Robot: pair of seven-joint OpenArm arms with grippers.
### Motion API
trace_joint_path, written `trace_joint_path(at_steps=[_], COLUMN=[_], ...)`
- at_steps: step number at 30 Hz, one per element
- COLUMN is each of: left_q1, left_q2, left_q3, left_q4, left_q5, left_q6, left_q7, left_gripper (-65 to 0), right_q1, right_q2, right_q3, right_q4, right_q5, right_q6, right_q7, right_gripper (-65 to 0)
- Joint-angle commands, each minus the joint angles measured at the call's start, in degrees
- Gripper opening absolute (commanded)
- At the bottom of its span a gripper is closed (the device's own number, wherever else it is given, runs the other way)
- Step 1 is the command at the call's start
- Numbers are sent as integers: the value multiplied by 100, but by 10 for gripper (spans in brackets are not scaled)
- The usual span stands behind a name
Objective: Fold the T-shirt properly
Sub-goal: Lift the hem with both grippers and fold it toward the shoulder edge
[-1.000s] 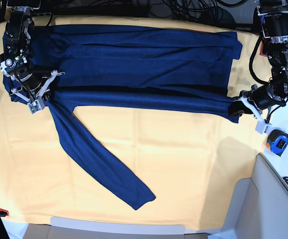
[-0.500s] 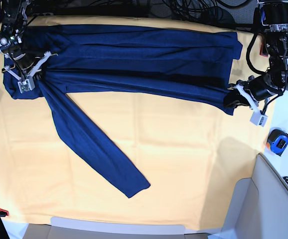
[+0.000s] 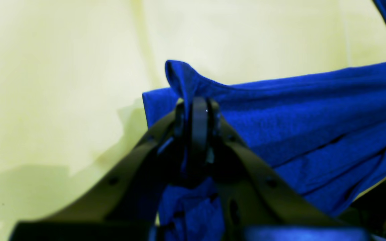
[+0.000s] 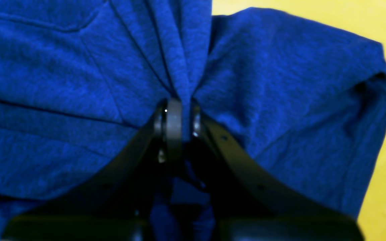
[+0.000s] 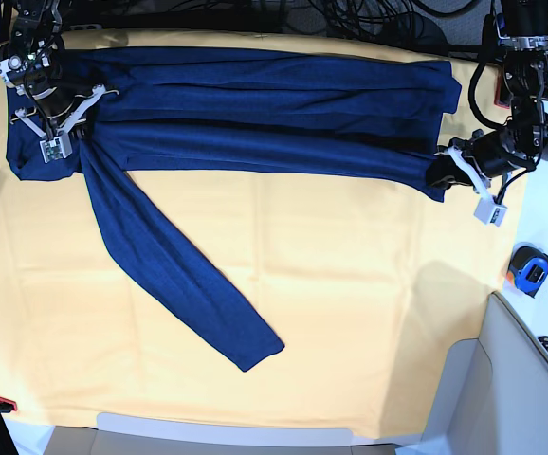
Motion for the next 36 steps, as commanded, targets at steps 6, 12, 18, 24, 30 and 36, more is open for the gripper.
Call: trace_joint_path(at_steps=[6,12,18,24,30,36], left_q1=[152,187,187,187,187,170], left_q2=[-114,-70,-61,-61,-61,-61], left_q3=[-61,-44,-17,-17,-17,-17], left_q4=[79,79,79,70,70,70], left_q5=[-8,792,1091,1126,1126,1126], left_q6=[-10,-10,-19,-19,-19,-19], left_q7=[-92,-128,-101,-128,-92,-92], left_gripper=[-650,-650,-609,-483,-479,-478], right_q1=[20,20,55,231,231,222], right_q2=[-30,-38,-38,-47,-47,-153], right_q3=[32,23,23,23,23,49], right_q4=[-158,-281,-281,-281,-237,-106], right_q5=[2,2,2,11,38,11], right_q6=[-24,-24,-33,-33,-33,-33], right_q7=[95,95,-46,-608,-652,-644], right_gripper=[-650,-650,-650,-462,-334,-334])
